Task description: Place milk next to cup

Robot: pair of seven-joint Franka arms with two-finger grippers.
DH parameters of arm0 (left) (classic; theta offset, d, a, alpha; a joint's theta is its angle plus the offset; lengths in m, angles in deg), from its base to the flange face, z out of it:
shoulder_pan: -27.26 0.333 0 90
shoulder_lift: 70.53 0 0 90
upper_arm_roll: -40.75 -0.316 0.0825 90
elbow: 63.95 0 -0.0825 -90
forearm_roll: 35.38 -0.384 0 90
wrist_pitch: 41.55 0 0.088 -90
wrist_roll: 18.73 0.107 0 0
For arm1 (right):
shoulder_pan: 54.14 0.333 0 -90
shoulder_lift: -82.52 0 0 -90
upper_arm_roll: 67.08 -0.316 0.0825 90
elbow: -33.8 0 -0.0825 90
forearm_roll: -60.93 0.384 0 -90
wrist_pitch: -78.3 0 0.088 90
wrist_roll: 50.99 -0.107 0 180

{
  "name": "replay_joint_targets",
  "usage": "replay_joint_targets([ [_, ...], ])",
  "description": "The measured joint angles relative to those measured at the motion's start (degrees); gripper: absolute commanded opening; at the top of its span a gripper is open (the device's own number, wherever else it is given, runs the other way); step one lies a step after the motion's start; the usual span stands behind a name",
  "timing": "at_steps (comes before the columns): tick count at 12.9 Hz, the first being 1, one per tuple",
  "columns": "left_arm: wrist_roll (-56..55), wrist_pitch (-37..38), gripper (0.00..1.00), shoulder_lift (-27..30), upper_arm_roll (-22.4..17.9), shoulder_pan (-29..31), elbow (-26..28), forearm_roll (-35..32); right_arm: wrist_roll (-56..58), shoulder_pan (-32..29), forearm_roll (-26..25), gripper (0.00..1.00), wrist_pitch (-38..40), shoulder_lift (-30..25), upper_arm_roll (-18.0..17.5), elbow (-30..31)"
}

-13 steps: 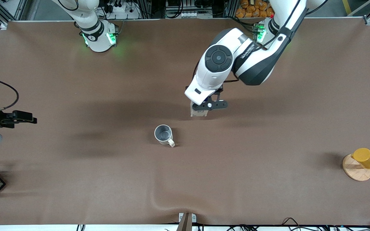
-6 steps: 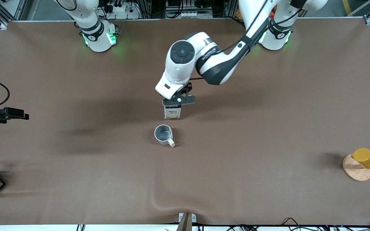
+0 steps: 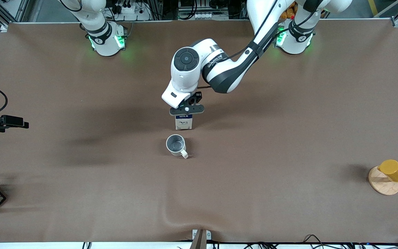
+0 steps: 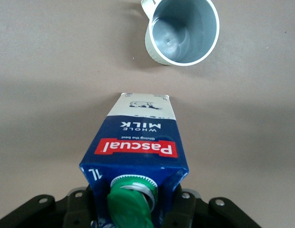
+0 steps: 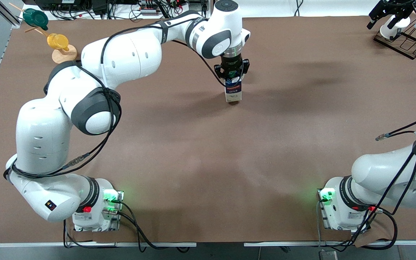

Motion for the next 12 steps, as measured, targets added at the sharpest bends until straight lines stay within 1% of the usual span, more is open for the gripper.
replay_joint_targets([
  [3, 0.0, -2.6, 0.59, -1.0, 0.0, 0.0, 0.0, 0.0, 0.0, 0.0, 0.0, 1.0, 0.0, 0.0, 0.0, 0.0],
  [6, 0.1, -2.9, 0.59, -1.6, 0.0, -0.3, 0.0, 0.0, 0.0, 0.0, 0.0, 1.0, 0.0, 0.0, 0.0, 0.0],
  [7, 0.1, -2.9, 0.61, -1.7, 0.0, -0.4, 0.0, -0.1, 0.0, 0.0, 0.0, 1.0, 0.0, 0.0, -0.1, 0.0],
  [10, 0.1, -2.9, 0.81, -2.0, -0.1, -0.6, 0.0, -0.3, -0.4, 0.2, 0.0, 1.0, 0.0, -0.9, -0.5, 0.1],
  [12, 0.2, -2.9, 0.93, -2.3, -0.6, -0.7, 0.0, -0.6, -4.7, 0.8, 0.0, 1.0, 0.7, -3.5, -1.0, 0.6],
])
